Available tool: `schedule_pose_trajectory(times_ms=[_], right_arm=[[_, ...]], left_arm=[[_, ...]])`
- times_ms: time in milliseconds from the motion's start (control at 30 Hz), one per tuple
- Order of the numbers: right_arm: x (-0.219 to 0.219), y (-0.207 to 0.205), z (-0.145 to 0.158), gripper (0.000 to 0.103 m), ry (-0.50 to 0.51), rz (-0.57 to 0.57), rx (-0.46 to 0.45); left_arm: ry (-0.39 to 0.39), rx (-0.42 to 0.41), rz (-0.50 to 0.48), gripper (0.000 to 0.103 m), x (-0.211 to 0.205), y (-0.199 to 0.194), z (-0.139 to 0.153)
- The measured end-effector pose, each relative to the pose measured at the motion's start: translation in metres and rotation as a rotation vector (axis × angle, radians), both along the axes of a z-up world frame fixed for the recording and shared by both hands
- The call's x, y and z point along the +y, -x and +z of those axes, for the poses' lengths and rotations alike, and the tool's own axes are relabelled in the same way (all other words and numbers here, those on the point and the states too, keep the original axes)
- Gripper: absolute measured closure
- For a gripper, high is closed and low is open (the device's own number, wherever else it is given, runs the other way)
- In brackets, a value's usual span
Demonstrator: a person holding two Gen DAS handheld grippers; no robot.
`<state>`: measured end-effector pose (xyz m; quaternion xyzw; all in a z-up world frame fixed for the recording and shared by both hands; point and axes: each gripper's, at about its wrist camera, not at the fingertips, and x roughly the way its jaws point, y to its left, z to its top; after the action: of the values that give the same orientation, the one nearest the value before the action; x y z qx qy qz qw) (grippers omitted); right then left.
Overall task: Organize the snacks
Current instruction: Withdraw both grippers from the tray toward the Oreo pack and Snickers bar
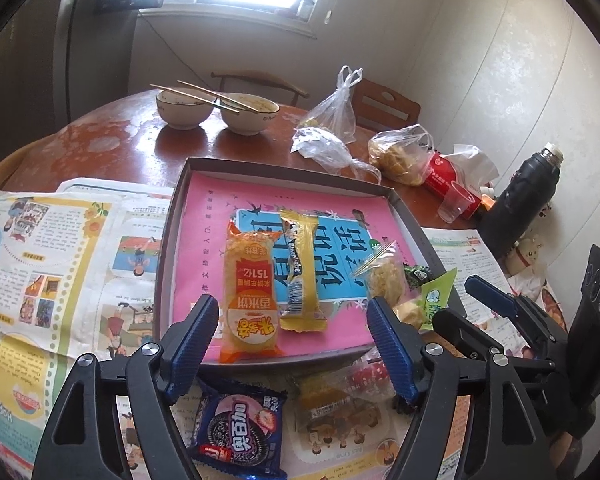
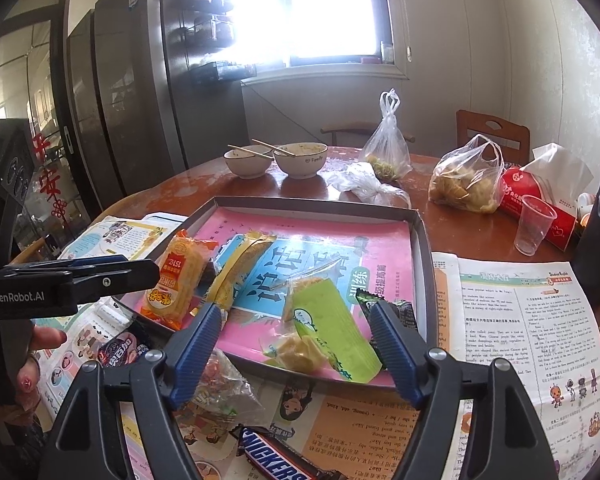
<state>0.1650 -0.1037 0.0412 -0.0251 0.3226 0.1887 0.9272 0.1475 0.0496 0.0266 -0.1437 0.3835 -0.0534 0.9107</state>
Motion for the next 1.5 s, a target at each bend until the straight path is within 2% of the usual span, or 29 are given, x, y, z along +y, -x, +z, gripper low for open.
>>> schedule_pose_trajectory(times_ms=[633,1500], right_arm=[[0.01,0.014,0.009,0.022,0.017,0.034,-0.029],[0.022,0.036,0.01,0.022,0.056,0.09,-0.03]], left_arm=[[-0.021,0.003,-0.013,0.024,0.004,0.022,0.003],[-0.051,0.009,-0.005,0.024,0.012,0.045,0.008]])
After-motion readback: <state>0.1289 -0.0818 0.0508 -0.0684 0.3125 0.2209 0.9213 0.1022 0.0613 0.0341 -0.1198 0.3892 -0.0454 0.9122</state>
